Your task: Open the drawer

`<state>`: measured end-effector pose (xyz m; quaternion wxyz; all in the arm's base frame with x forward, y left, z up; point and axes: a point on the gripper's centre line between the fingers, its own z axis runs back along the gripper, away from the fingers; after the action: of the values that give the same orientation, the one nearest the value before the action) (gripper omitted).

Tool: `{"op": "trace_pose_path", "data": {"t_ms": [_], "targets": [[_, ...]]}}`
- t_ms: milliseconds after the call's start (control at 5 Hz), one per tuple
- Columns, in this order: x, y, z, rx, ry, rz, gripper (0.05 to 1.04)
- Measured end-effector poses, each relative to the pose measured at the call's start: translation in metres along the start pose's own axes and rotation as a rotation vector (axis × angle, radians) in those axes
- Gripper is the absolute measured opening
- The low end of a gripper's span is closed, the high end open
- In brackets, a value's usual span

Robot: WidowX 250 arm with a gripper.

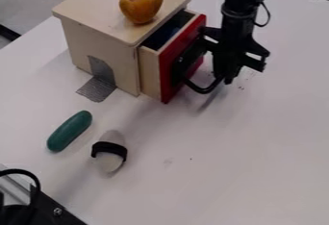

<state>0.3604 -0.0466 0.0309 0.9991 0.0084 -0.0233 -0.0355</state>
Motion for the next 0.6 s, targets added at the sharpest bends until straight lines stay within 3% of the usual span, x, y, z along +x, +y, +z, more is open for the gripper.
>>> {"op": "trace_pose_path", "data": {"t_ms": [400, 600], "targets": [[0.003, -0.042, 0.005, -0.024, -0.012, -0.073, 0.114], [0.002, -0.046, 0.005, -0.024, -0.008, -0.073, 0.137]]}}
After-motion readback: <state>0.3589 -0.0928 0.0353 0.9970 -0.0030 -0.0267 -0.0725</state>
